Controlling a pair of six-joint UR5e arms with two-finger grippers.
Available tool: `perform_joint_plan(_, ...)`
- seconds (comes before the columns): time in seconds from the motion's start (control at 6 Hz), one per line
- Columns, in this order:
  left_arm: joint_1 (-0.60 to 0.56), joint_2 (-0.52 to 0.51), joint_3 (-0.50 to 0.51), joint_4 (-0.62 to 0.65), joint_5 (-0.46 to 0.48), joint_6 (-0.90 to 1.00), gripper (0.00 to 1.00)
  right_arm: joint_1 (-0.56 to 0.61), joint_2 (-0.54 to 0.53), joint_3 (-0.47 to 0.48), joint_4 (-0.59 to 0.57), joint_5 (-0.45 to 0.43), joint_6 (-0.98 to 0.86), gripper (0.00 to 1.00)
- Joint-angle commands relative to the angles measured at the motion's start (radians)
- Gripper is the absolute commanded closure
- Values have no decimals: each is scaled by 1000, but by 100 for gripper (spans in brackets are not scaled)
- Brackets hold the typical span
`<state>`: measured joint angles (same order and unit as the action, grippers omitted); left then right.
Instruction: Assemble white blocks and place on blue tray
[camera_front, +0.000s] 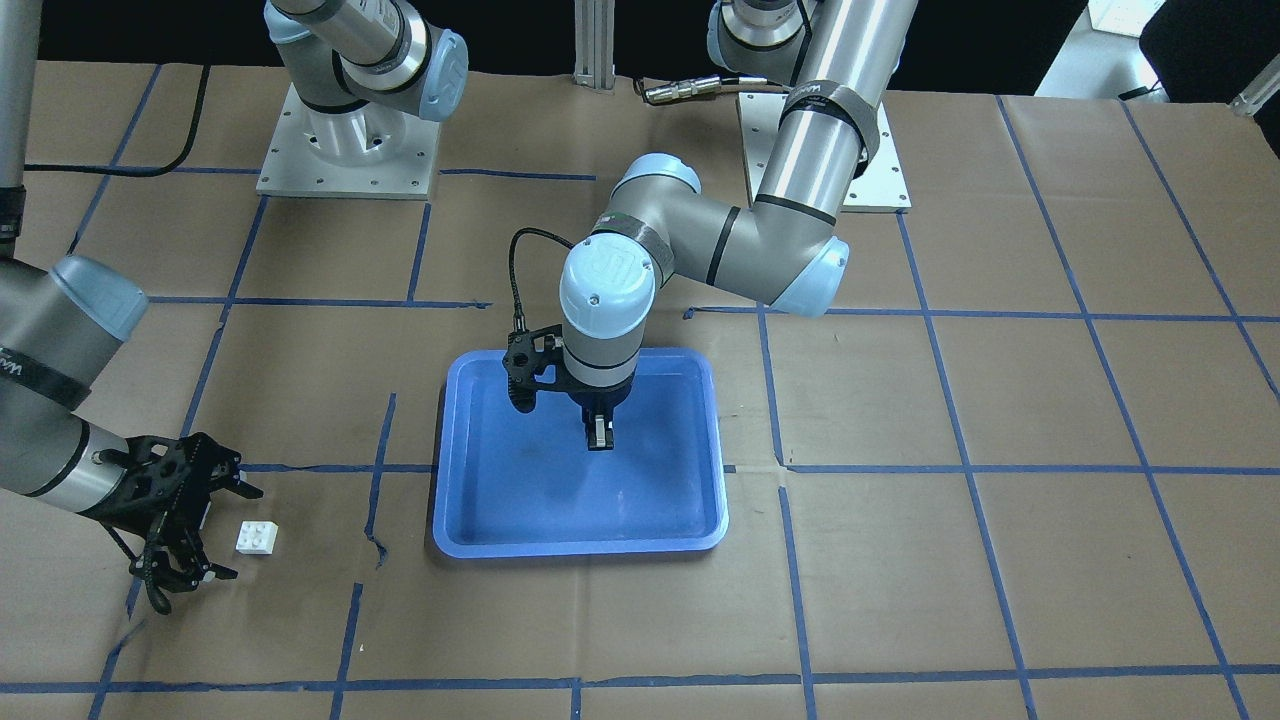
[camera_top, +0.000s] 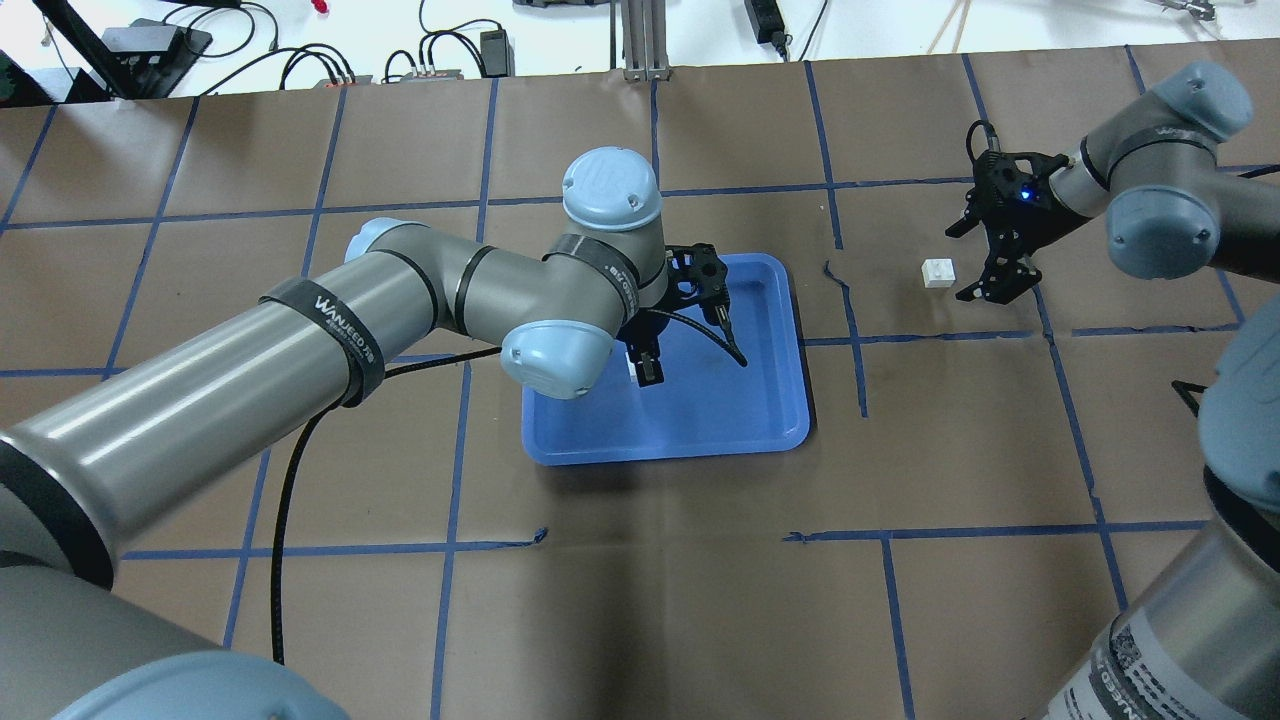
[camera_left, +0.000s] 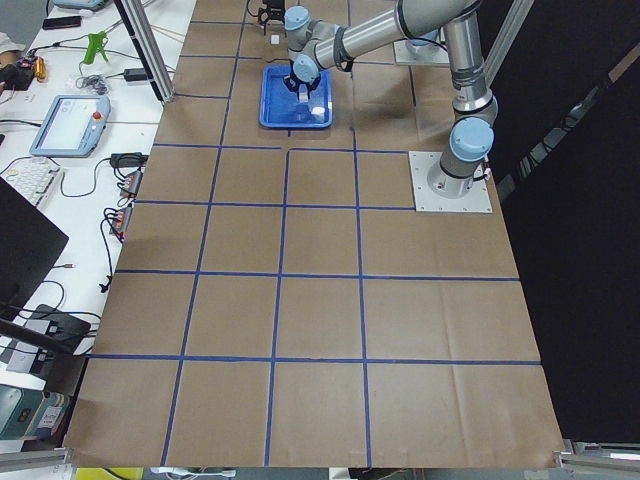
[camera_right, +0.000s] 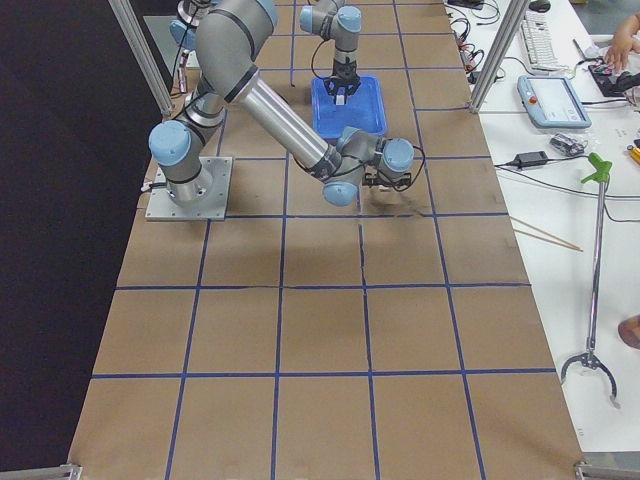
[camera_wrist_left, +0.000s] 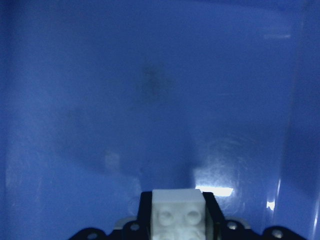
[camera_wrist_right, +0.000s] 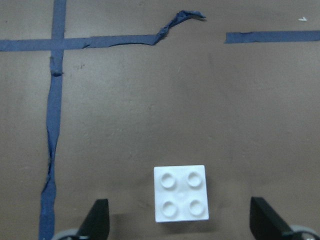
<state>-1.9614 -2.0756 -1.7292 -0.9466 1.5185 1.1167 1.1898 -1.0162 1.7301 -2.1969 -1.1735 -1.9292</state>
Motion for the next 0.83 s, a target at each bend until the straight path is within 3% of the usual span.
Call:
perform_joint_plan(0.0, -1, -9, 0, 3, -41, 12, 40, 1, 2, 0, -1, 2, -1, 22)
perform_joint_plan(0.17, -1, -12, -1, 2, -53, 9, 35, 1, 1, -1, -3, 0, -1, 39)
perform_joint_plan(0.33, -1, -14, 2, 0, -49, 9, 2, 1, 1, -1, -1, -2, -1, 52)
perform_joint_plan(0.67, 4, 32, 29, -14, -38, 11, 1, 1, -4, -3, -1, 3, -16, 65)
